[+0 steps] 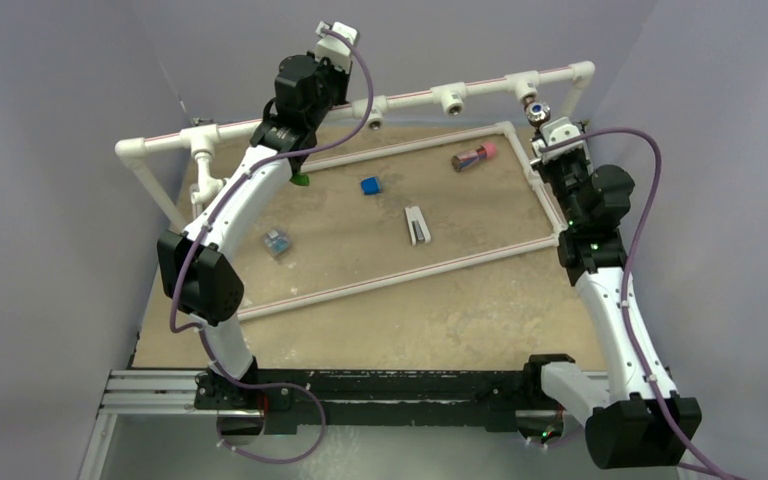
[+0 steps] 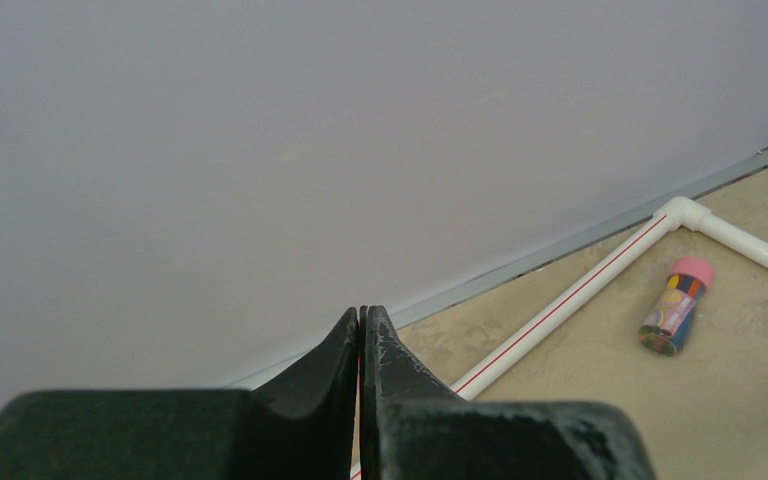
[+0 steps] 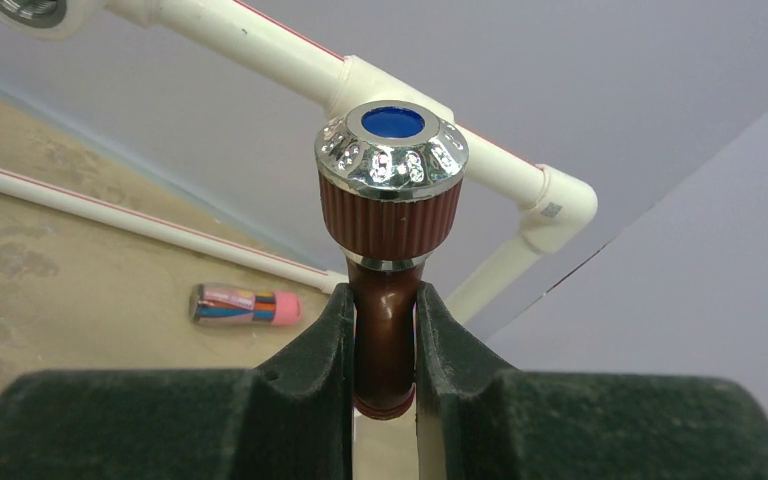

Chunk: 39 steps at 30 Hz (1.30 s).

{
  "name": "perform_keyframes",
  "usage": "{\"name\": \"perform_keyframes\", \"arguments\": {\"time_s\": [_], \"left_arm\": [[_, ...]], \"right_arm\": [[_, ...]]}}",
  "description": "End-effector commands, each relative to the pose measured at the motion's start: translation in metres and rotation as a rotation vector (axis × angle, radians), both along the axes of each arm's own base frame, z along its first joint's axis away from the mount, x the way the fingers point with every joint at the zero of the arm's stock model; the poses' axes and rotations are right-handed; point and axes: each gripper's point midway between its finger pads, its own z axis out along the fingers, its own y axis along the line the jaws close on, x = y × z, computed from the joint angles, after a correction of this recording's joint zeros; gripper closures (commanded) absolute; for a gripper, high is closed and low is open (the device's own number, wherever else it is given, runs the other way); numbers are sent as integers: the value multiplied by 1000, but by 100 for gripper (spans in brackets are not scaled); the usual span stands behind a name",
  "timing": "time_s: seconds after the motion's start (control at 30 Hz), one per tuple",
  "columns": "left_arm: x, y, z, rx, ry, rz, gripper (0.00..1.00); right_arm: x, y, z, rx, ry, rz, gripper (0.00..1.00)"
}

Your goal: Install the water faucets

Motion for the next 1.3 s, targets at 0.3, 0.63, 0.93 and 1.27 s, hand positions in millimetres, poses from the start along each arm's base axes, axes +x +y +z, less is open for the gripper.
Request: {"name": "perform_keyframes", "arguments": {"time_s": [0.3, 0.63, 0.93, 1.27], "left_arm": [[-15, -32, -77, 96, 199, -108, 100], [-13, -33, -82, 101, 209, -109, 100], [-13, -33, -83, 104, 210, -109, 100], [-13, -33, -83, 104, 210, -109, 100]], "right_arm": [[8, -2, 36, -33, -106, -27, 100], [4, 6, 47, -22, -140, 3, 100], [2, 17, 55, -24, -165, 19, 100], [15, 17, 37, -23, -128, 9, 100]]}}
